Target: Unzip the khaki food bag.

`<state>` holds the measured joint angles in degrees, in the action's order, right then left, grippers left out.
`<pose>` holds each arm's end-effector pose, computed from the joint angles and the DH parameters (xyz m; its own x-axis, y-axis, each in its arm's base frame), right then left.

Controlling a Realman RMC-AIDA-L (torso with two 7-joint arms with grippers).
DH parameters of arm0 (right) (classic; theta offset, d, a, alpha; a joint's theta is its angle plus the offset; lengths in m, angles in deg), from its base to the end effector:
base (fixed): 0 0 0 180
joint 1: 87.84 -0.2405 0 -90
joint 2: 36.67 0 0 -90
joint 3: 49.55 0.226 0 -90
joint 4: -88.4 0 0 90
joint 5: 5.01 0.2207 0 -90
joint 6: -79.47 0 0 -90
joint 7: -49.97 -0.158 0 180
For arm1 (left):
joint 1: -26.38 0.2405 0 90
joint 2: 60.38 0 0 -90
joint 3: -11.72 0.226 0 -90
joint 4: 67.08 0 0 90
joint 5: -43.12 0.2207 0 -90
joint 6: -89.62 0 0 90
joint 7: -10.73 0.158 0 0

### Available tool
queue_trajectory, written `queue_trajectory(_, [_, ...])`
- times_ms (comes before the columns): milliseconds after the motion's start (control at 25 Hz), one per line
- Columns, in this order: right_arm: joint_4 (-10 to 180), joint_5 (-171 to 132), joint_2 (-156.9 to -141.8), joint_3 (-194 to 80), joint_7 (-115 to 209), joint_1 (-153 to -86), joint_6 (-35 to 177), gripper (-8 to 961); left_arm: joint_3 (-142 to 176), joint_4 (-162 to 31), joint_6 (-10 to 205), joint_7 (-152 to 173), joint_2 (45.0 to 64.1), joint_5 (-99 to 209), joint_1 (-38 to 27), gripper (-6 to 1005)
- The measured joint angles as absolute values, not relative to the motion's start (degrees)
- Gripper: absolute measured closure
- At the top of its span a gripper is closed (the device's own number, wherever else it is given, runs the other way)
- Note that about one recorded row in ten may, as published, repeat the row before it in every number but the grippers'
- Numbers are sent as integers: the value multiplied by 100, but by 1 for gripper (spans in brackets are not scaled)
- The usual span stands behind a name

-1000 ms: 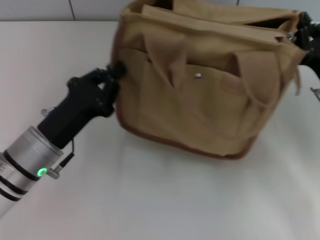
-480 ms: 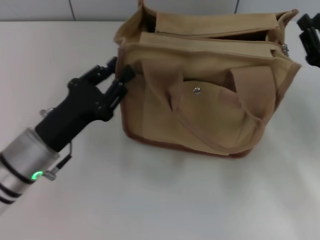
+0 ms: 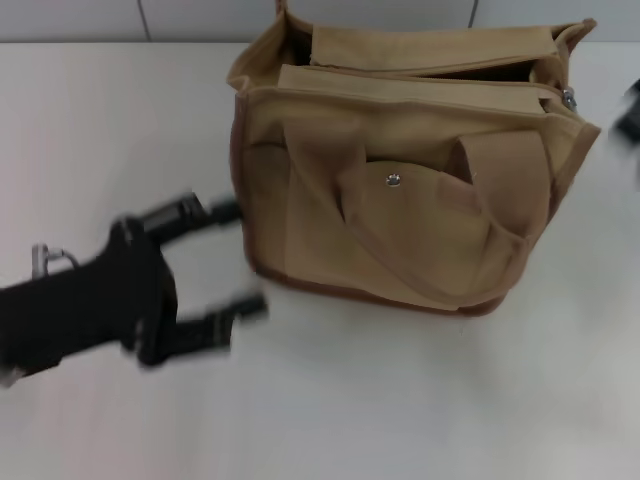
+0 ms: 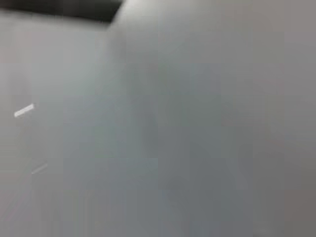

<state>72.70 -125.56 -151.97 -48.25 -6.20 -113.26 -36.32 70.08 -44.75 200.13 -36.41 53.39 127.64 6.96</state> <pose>0.2572 0.2586 0.0498 0.4034 -0.0279 -0.9146 -0.4655 -0.8668 -0.1789 -0.2427 0.2360 0.0116 0.6219 -0.0184 0.7829 0.1470 -0.9792 -0.1397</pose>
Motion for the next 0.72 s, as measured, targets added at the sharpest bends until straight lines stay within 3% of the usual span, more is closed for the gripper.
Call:
queue_trajectory(120, [6970, -12564, -15092, -6581, -540, -11463, -4006, 344, 7108, -4434, 20082, -3717, 5225, 12992, 621, 279])
queue_trajectory(200, [6800, -12564, -15164, -7374, -338, -11525, -3999, 344, 7080, -4426, 20076, -3831, 5187, 13171, 554, 189])
queue_trajectory(440, [6408, -12564, -15520, -8052, -215, -11552, -3661, 344, 7049, -4413, 20047, -3888, 5183, 13266, 511, 158])
queue_trajectory(720, [6421, -12564, -15557, -8228, -228, -11588, -3469, 345, 6990, -4409, 19999, -3893, 5180, 13270, 558, 153])
